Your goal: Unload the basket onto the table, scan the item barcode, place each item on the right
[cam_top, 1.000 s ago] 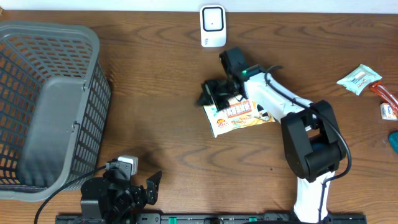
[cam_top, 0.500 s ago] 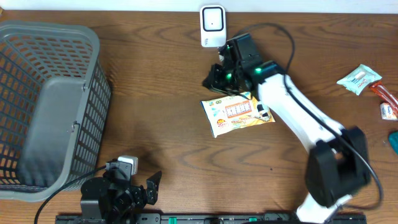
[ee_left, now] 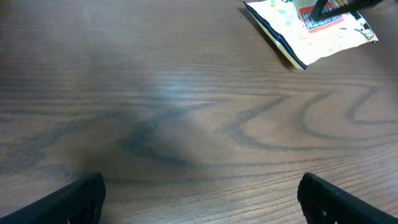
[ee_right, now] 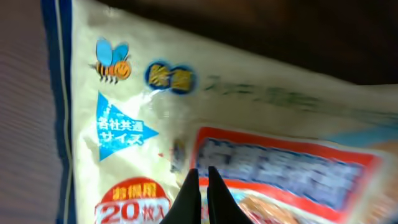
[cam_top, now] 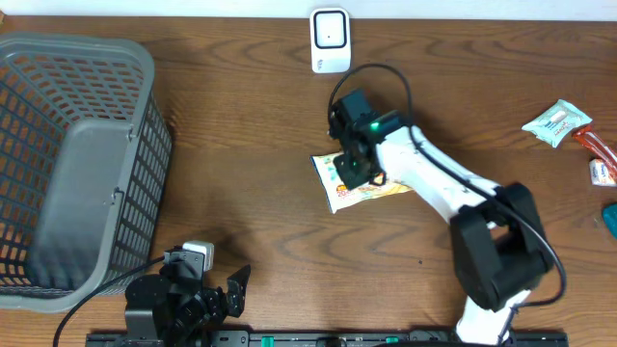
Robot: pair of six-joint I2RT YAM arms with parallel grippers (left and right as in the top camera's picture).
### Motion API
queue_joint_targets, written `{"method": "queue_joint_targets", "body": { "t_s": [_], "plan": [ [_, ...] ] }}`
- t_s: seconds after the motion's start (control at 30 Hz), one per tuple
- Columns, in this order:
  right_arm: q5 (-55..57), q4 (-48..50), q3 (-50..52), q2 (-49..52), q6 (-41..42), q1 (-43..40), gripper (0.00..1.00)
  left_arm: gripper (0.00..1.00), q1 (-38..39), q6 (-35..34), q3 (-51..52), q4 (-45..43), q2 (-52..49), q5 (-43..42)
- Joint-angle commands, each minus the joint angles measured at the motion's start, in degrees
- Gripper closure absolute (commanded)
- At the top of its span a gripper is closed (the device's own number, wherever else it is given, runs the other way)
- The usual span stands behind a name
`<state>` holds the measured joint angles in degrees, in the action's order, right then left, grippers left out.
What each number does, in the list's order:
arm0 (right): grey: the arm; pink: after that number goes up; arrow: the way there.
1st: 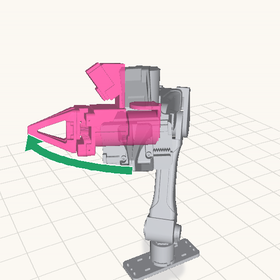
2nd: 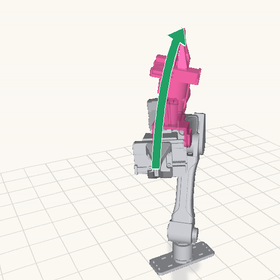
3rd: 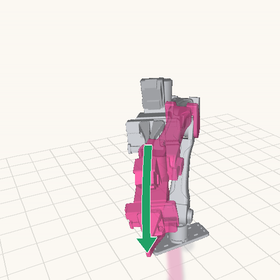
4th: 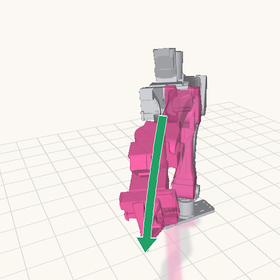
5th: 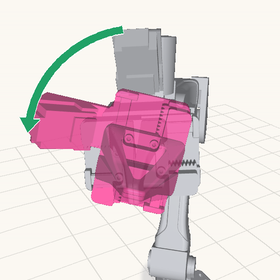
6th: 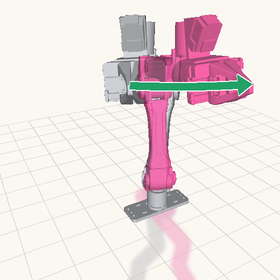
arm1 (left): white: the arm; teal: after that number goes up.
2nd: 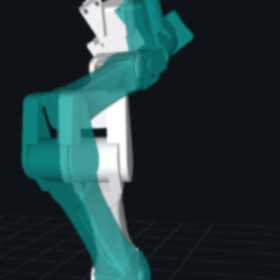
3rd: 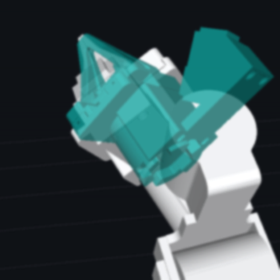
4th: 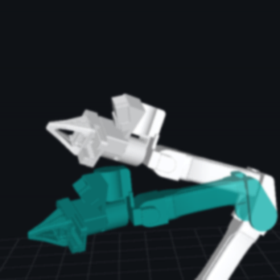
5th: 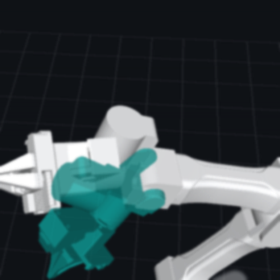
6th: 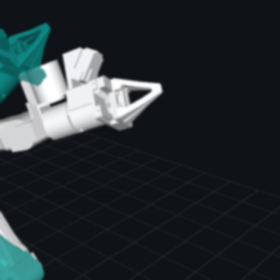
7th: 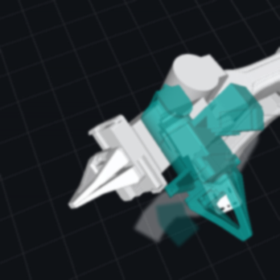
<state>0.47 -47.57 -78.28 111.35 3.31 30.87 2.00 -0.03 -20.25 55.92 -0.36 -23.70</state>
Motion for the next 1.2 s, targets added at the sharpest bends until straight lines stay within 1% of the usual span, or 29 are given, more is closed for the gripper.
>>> {"method": "queue_joint_targets", "body": {
  "t_s": [0.0,0.07,0.17,0.2,0.27,0.3,0.37,0.47,0.57,0.67,0.7,0.73,0.83,0.9,0.97,1.0,1.03,1.07,1.1,1.17],
  "plan": [
    [-1.2,1.8,0.1,2.3,-3.2,2.1,0.98,0.01,0.2,0.0,0.0,0.6,0.1,-0.5],
    [-2.4,3.3,0.1,4.5,-3.0,3.0,0.96,0.01,0.2,0.0,0.0,0.6,0.1,-0.5],
    [-2.0,6.6,0.1,7.8,0.5,4.2,0.96,0.01,0.2,0.0,0.0,0.6,0.1,-0.5],
    [-0.8,8.1,0.0,8.7,2.5,4.5,0.96,0.01,0.2,0.0,0.0,0.6,0.1,-0.5],
    [3.1,10.8,0.0,9.6,9.1,4.5,0.96,0.01,0.2,0.0,0.0,0.6,0.1,-0.5],
    [5.3,12.4,-0.1,9.7,13.2,4.5,0.93,0.01,0.2,0.0,0.0,0.6,0.1,-0.5],
    [6.9,15.5,-0.3,9.6,18.3,4.0,0.89,0.01,0.2,0.0,0.0,0.7,0.1,-0.5],
    [6.5,20.3,-2.2,9.6,21.0,3.3,0.86,0.01,0.2,0.0,0.0,0.6,0.1,-0.5],
    [7.3,24.4,-4.2,9.6,21.5,3.1,0.86,0.01,0.2,0.0,0.0,0.6,0.1,-0.5],
    [12.5,26.1,-5.9,9.6,22.9,2.9,0.79,0.01,0.2,0.0,0.0,0.6,0.1,-0.5],
    [13.4,25.5,-7.0,9.6,22.6,2.9,0.74,0.01,0.2,0.0,0.0,0.6,0.1,-0.5],
    [13.3,24.0,-8.5,9.4,21.2,2.9,0.71,0.01,0.2,0.0,0.0,0.7,0.1,-0.5],
    [11.9,15.1,-14.3,7.8,16.6,2.9,0.57,0.01,0.2,0.0,0.0,0.6,0.1,-0.5],
    [11.3,8.1,-18.1,6.5,12.8,2.9,0.43,0.01,0.2,0.0,0.0,0.6,0.1,-0.5],
    [11.2,2.7,-20.1,5.3,7.2,3.0,0.32,0.01,0.2,0.0,0.0,0.6,0.1,-0.5],
    [11.2,1.5,-20.2,5.2,4.7,3.0,0.29,0.01,0.2,0.0,0.0,0.7,0.1,-0.5],
    [11.2,-0.1,-20.2,5.2,1.6,3.0,0.2,0.01,0.2,0.0,0.0,0.6,0.1,-0.5],
    [11.2,-1.7,-19.9,5.3,-1.5,3.0,0.07,0.01,0.2,0.0,0.0,0.7,0.1,-0.5],
    [11.2,-2.4,-19.1,5.6,-4.4,3.0,0.01,0.01,0.2,0.0,0.0,0.6,0.1,-0.5],
    [11.2,-2.8,-16.7,6.0,-7.8,3.0,0.01,0.01,0.2,0.0,0.0,0.7,0.1,-0.5]
  ]
}}
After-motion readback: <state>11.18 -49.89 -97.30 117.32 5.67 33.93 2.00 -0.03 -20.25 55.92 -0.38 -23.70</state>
